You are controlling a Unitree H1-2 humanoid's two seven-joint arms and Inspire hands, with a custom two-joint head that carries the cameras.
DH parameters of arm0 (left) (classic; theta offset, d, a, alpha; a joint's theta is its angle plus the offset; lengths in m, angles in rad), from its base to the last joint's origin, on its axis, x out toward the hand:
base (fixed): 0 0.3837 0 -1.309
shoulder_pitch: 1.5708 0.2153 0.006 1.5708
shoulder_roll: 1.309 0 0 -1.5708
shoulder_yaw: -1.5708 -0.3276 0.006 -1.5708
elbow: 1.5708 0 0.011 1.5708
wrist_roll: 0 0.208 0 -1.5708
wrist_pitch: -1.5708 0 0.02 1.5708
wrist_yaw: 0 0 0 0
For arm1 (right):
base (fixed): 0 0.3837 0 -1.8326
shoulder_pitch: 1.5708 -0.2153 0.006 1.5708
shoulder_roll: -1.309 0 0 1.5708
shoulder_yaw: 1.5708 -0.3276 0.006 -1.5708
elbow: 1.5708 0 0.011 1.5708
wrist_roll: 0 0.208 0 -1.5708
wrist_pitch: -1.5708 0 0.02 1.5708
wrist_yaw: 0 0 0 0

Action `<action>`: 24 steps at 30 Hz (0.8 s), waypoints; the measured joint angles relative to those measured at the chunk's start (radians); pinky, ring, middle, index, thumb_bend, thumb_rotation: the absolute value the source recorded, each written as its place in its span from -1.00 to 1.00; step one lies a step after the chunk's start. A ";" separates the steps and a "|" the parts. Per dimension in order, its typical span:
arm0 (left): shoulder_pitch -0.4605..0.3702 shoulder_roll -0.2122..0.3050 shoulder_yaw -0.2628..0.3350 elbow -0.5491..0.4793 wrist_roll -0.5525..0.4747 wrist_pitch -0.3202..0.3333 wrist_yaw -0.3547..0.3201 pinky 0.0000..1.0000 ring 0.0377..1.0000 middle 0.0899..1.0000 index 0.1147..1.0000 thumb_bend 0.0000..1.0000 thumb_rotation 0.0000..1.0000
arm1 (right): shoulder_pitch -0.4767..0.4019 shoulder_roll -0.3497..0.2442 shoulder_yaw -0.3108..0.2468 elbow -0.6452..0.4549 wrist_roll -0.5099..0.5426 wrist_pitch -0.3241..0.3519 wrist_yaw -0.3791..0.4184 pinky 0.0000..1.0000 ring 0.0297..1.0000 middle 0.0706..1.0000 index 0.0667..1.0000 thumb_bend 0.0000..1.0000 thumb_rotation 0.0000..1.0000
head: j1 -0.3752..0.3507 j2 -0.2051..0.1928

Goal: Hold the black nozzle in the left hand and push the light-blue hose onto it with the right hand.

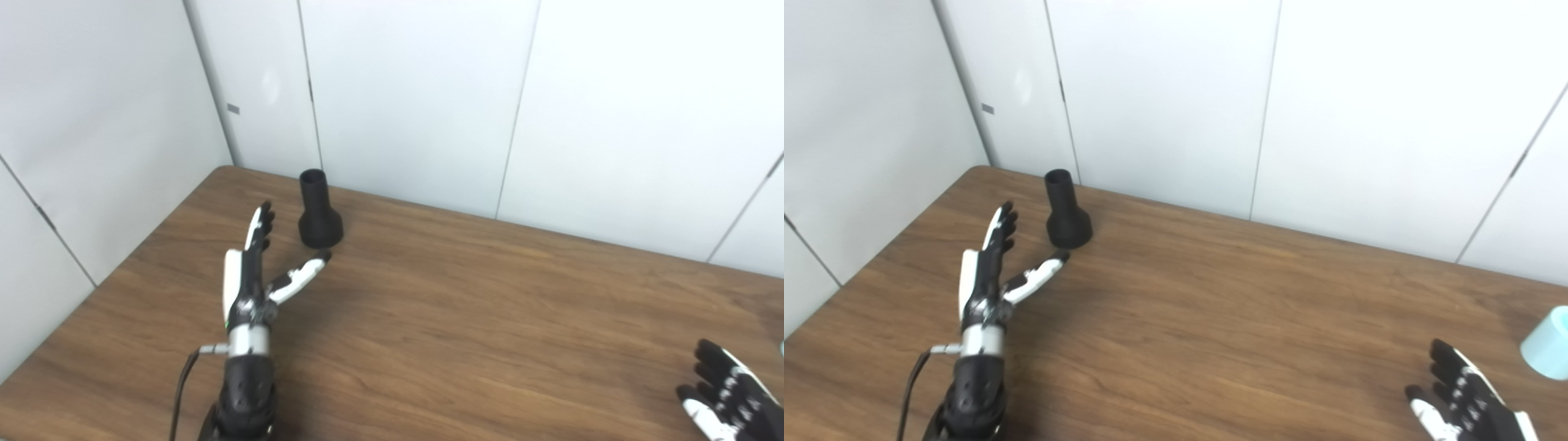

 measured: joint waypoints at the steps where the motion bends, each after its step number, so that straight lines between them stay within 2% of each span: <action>1: -0.013 0.012 -0.001 0.013 0.005 0.004 0.001 0.81 0.89 0.89 0.98 0.93 -0.32 | -0.004 0.000 -0.003 0.007 0.004 -0.001 0.000 0.77 0.81 0.76 0.66 -0.80 -1.00 | 0.005 0.002; 7: -0.081 0.038 -0.004 0.083 0.017 0.058 0.004 0.81 0.92 0.93 1.00 1.00 -0.24 | -0.010 -0.001 -0.017 0.023 0.018 -0.008 0.000 0.68 0.78 0.73 0.61 -0.78 -1.00 | 0.021 -0.011; 14: -0.130 0.073 -0.008 0.177 0.017 0.076 0.003 0.83 0.94 0.97 0.99 1.00 -0.29 | -0.014 -0.001 -0.024 0.035 0.035 -0.012 0.001 0.62 0.75 0.71 0.58 -0.78 -1.00 | 0.025 -0.015; 24: -0.176 0.137 -0.042 0.303 0.042 0.133 0.002 0.71 0.88 0.93 0.99 1.00 -0.24 | -0.015 -0.001 -0.034 0.044 0.050 -0.019 0.000 0.54 0.69 0.66 0.52 -0.75 -1.00 | 0.029 -0.014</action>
